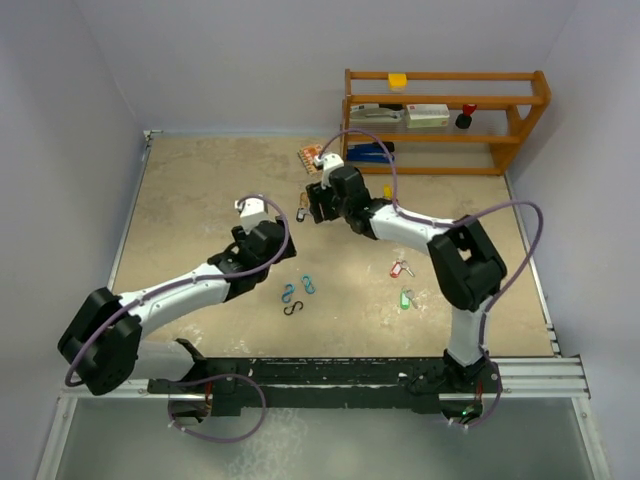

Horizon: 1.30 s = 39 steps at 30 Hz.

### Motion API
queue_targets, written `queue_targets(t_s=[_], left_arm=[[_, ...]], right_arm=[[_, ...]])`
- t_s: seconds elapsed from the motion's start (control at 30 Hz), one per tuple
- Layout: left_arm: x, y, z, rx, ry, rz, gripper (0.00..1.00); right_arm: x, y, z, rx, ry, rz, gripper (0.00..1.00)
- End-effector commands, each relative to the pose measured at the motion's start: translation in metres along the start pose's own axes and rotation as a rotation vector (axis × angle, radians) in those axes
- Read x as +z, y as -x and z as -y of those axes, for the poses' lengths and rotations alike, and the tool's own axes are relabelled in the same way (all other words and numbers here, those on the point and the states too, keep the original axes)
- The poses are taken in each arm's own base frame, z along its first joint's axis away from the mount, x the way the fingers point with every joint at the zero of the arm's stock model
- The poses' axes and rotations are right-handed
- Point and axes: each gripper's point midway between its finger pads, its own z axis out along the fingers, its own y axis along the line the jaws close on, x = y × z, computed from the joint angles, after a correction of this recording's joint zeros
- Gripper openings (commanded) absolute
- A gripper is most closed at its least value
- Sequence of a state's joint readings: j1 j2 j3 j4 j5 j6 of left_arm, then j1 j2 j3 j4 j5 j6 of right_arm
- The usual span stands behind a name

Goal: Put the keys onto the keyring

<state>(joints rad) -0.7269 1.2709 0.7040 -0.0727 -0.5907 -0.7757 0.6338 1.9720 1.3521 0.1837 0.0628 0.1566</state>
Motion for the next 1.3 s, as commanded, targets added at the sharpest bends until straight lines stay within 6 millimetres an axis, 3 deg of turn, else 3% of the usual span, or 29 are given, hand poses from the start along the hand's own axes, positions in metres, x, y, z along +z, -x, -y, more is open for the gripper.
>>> queue_targets(t_s=[0.0,0.2,0.37,0.43,0.67,0.87,1.1,1.27], left_arm=[[0.004,-0.025,0.001,0.035,0.007,-0.067,0.74],[-0.007,-0.057,0.007,0.164,0.06,-0.096,0.74],[-0.013,-0.084,0.006,0.218,0.083,-0.143,0.74],[-0.017,-0.09,0.006,0.23,0.085,-0.141,0.73],[-0.029,-0.106,0.012,0.281,0.057,-0.165,0.73],[-0.031,-0.117,0.005,0.31,0.079,-0.172,0.72],[-0.032,-0.122,-0.004,0.296,0.059,-0.165,0.6],[-0.031,-0.129,-0.007,0.312,0.062,-0.179,0.59]], right_arm=[[-0.051,0.018,0.004,0.083,-0.021,0.087,0.65],[-0.104,-0.008,0.016,0.146,-0.067,0.071,0.65],[-0.138,-0.011,0.023,0.152,-0.09,0.1,0.65],[-0.145,-0.02,0.024,0.155,-0.091,0.097,0.65],[-0.155,-0.031,0.024,0.146,-0.078,0.085,0.66],[-0.156,-0.032,0.024,0.143,-0.076,0.082,0.66],[-0.161,-0.032,0.025,0.143,-0.08,0.091,0.65],[-0.165,-0.031,0.025,0.144,-0.082,0.093,0.66]])
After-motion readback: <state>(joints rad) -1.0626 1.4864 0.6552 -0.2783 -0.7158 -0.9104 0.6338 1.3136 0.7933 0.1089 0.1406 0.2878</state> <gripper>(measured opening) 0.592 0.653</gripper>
